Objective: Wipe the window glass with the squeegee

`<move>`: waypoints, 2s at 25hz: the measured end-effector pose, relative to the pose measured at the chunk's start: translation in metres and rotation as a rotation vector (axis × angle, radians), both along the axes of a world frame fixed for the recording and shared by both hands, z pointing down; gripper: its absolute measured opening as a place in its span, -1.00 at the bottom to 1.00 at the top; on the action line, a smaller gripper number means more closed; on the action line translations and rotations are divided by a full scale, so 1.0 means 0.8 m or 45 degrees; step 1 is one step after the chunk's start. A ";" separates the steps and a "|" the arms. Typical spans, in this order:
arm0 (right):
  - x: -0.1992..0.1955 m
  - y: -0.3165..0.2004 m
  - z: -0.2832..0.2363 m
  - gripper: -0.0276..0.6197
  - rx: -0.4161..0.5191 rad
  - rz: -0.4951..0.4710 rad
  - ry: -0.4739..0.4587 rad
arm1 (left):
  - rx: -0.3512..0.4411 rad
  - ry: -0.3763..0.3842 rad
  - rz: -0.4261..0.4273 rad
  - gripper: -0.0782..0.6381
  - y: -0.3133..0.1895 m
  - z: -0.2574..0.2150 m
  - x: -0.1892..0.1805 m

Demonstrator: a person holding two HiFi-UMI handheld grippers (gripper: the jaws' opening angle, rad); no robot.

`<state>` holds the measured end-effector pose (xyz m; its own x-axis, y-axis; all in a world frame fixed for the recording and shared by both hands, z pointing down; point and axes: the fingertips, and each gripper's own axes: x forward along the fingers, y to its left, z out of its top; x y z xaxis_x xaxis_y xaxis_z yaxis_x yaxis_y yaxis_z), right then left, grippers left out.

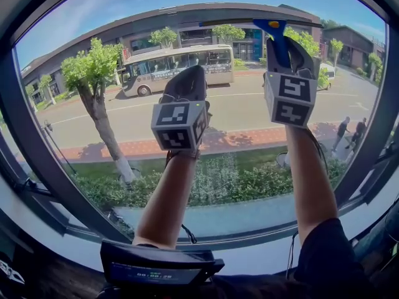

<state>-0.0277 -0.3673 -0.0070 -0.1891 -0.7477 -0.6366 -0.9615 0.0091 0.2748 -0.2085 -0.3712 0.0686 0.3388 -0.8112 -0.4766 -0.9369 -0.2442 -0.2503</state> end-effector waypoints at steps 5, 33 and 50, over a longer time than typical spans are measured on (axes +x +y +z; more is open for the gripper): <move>-0.004 0.002 0.018 -0.47 -0.015 0.006 0.014 | -0.007 0.015 0.003 -0.78 0.002 0.008 -0.004; -0.013 0.011 0.120 -0.47 -0.070 0.021 -0.003 | -0.079 0.025 -0.002 -0.78 0.012 0.089 -0.012; -0.017 0.017 0.181 -0.47 -0.142 0.022 -0.014 | -0.139 0.035 -0.009 -0.78 0.012 0.134 -0.014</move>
